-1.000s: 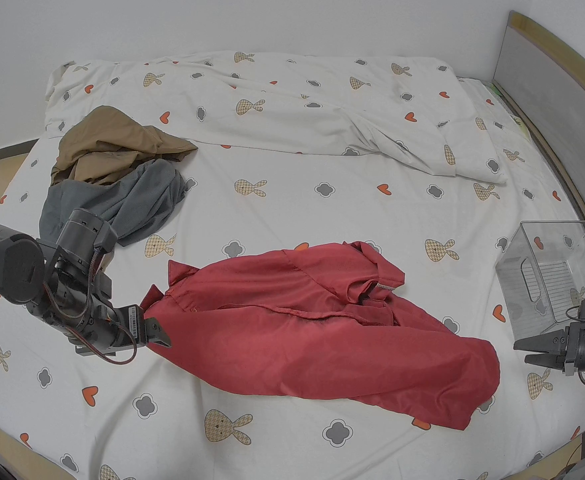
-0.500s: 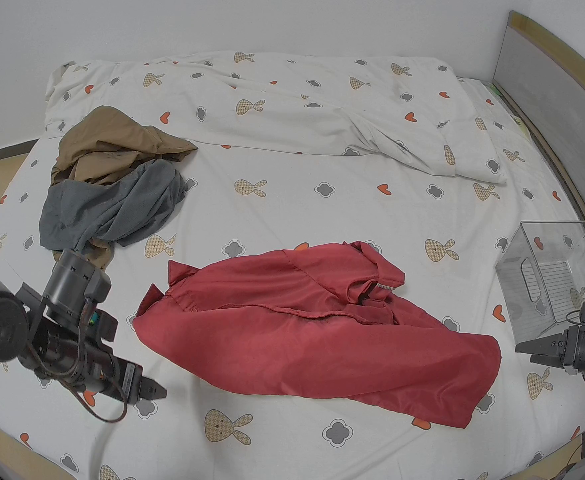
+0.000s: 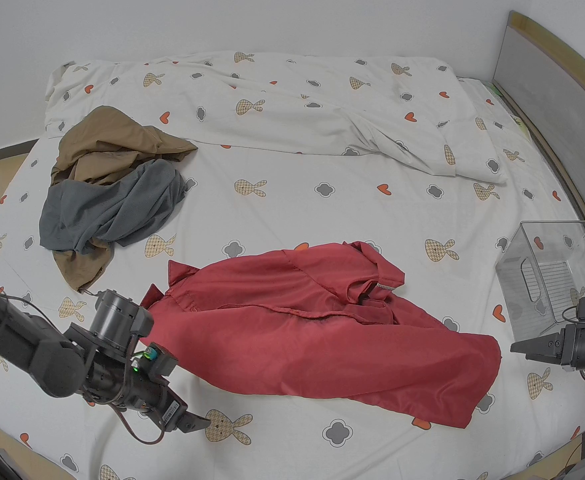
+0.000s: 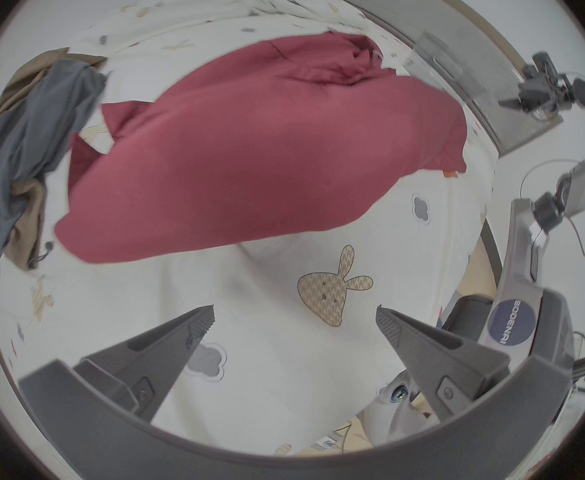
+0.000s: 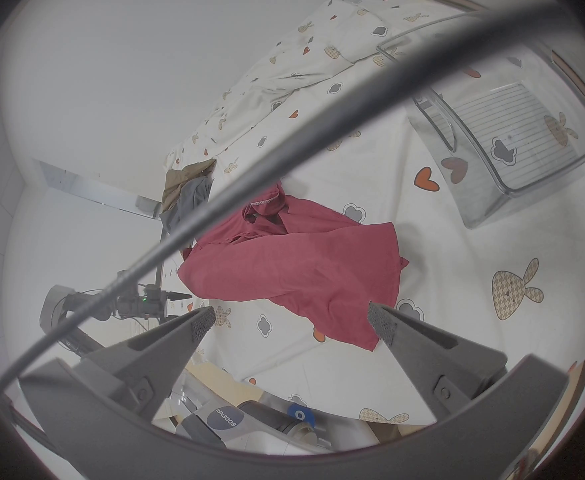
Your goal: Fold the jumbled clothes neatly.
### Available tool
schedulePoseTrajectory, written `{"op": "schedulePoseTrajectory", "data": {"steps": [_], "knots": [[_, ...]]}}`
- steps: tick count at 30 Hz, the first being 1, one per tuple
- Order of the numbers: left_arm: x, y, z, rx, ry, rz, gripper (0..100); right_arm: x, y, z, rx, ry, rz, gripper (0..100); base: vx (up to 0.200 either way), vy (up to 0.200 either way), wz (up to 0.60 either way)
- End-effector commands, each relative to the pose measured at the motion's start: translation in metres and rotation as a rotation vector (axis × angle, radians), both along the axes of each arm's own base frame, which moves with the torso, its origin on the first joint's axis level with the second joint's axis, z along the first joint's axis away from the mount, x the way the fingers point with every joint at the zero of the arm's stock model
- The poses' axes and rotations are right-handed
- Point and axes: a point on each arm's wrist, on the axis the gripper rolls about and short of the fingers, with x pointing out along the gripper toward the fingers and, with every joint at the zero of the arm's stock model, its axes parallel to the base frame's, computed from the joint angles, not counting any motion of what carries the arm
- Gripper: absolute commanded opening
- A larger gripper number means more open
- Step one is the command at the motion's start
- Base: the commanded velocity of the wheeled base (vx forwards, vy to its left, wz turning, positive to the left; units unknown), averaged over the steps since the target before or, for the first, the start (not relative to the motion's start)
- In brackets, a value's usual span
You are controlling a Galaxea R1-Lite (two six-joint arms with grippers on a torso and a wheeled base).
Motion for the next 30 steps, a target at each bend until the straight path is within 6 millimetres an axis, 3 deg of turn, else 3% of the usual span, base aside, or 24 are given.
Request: {"op": "schedulePoseTrajectory", "data": {"steps": [1, 5, 15, 30], "knots": [[0.024, -0.011, -0.037, 0.030, 0.062, -0.041, 100, 0.002, 0.000, 0.001, 0.000, -0.005, 0.005, 100, 0.000, 0.000, 0.00], [0.044, -0.019, -0.031, 0.010, 0.000, -0.044, 100, 0.003, 0.000, 0.001, 0.001, 0.000, 0.007, 100, 0.000, 0.000, 0.00], [0.064, -0.033, 0.003, 0.039, -0.187, -0.092, 100, 0.004, 0.000, 0.000, 0.003, 0.005, 0.008, 100, 0.000, 0.000, 0.00], [0.044, -0.062, 0.027, 0.040, -0.274, -0.172, 100, 0.004, 0.001, 0.000, 0.004, 0.004, 0.012, 100, 0.000, 0.000, 0.00]]}}
